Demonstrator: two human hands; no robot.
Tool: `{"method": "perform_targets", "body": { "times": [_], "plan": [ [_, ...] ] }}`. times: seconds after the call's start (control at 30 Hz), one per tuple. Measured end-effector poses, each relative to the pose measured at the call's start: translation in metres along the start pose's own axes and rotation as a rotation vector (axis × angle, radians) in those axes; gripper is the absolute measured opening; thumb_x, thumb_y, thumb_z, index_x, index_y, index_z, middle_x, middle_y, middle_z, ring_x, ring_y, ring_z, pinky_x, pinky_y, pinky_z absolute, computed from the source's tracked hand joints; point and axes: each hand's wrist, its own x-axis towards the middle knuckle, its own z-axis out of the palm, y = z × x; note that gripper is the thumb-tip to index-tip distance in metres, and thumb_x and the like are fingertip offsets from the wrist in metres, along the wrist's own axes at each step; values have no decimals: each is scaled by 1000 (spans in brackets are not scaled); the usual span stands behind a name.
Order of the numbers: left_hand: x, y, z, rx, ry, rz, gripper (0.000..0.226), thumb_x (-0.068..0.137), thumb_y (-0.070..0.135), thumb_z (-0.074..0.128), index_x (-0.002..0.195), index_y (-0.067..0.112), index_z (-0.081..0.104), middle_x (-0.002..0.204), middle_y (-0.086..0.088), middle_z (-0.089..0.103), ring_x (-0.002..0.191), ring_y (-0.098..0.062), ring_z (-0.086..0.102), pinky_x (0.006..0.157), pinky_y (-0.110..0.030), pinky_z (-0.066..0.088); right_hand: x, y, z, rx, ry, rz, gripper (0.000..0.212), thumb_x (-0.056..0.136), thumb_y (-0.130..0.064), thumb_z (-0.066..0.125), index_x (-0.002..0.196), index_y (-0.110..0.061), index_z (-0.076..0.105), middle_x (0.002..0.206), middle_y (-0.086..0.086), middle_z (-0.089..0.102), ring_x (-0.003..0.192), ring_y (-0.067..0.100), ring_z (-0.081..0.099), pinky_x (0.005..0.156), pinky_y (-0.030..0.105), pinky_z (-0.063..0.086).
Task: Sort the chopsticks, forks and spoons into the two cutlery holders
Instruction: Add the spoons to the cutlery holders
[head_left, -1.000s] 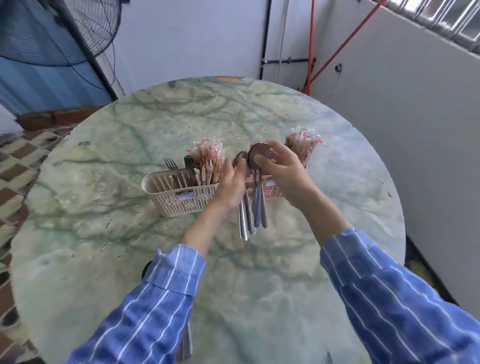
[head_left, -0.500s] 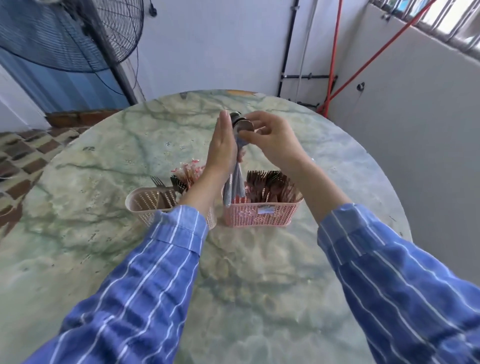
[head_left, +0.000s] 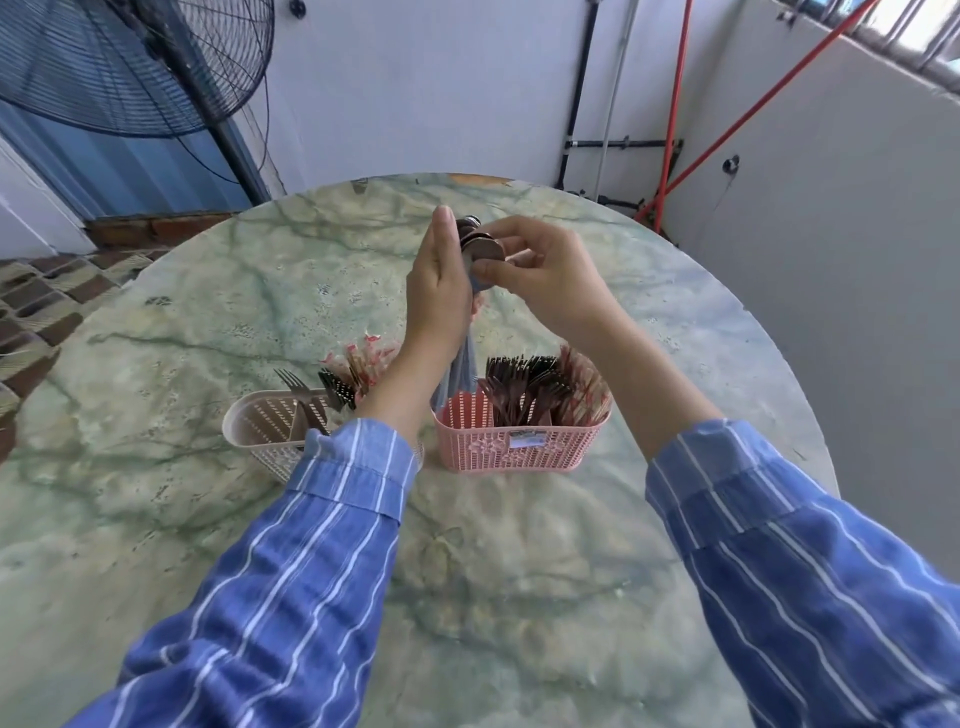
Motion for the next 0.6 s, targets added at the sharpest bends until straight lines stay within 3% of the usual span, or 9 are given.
{"method": "perform_targets", "body": {
  "times": [0.1, 0.27, 0.33, 0.43, 0.6],
  "plan": [
    [-5, -12, 1, -62, 7, -14, 83, 88, 71, 24, 118, 0, 56, 81, -18, 66, 50, -12, 51, 43, -24, 38, 0, 8, 2, -25, -28, 14, 22, 80, -5, 73, 96, -20, 70, 91, 18, 70, 83, 41, 68, 82, 44, 56],
    [-19, -31, 8, -99, 65, -85, 93, 84, 75, 23, 119, -6, 53, 69, -9, 60, 49, -19, 52, 44, -28, 39, -8, 24, 3, -103, -48, 37, 21, 79, -8, 75, 98, -16, 72, 90, 17, 70, 80, 41, 65, 81, 53, 54],
    [-23, -33, 11, -131, 122, -88, 86, 86, 73, 24, 106, -4, 55, 72, -16, 60, 56, -30, 55, 48, -37, 43, -10, 24, 5, -100, -63, 34, 19, 79, -8, 76, 95, -18, 71, 88, 16, 71, 80, 42, 66, 81, 52, 54],
    [-23, -22, 14, -177, 150, -64, 56, 97, 57, 26, 77, 12, 53, 61, -2, 53, 50, -17, 48, 46, -28, 36, -11, 18, 4, -98, -63, 19, 18, 79, -11, 77, 94, -19, 71, 91, 17, 70, 78, 39, 66, 80, 48, 55],
    [-13, -13, 12, -165, 150, -35, 61, 101, 51, 21, 66, 7, 46, 47, -5, 45, 36, -20, 41, 38, -24, 32, -8, 10, 1, -73, -64, 19, 19, 79, -14, 78, 96, -18, 69, 90, 18, 67, 70, 20, 59, 71, 33, 50]
  ]
}}
